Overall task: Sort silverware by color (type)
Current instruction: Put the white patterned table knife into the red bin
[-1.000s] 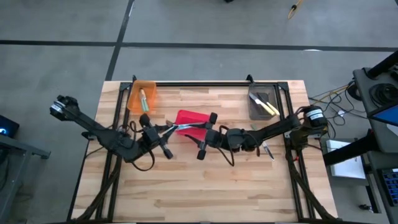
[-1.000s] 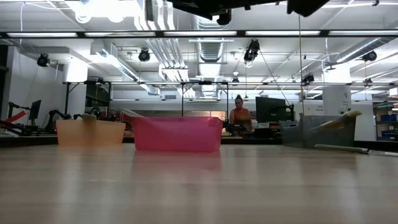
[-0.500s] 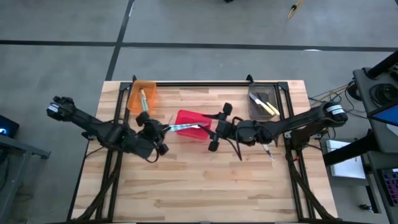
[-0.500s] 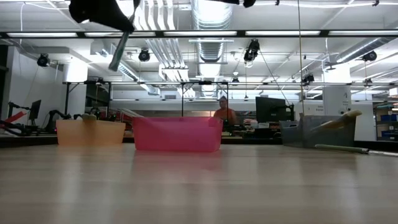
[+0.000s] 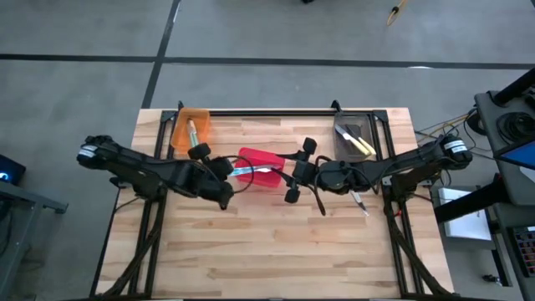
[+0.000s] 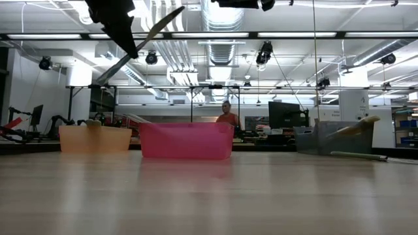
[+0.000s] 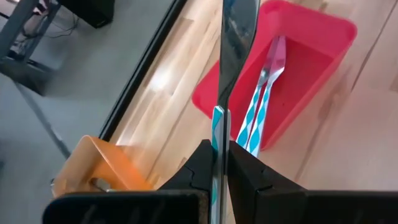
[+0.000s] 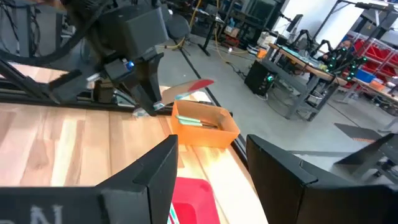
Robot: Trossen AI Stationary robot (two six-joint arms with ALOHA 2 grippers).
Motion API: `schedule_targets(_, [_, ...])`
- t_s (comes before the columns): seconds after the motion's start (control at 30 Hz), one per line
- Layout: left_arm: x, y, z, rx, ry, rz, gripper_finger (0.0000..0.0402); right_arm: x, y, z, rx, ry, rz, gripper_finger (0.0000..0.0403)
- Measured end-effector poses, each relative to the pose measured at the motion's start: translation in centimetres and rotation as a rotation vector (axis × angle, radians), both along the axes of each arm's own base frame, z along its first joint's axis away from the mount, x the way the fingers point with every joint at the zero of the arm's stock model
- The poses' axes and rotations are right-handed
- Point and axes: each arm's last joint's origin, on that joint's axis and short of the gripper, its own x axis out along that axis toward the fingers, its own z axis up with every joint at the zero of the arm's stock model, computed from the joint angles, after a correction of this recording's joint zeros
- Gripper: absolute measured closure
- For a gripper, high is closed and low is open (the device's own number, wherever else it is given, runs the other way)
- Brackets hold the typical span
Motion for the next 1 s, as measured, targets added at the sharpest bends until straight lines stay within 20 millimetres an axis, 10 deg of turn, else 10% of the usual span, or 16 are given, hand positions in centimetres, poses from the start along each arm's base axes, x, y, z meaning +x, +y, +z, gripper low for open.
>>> schedule_targets(1.0, [3.3,-0.8,-2.0,-0.009,0.266,-0.051,0.0388,0.0,0.1,-2.1,-0.053,0.183,0.056,0.0225])
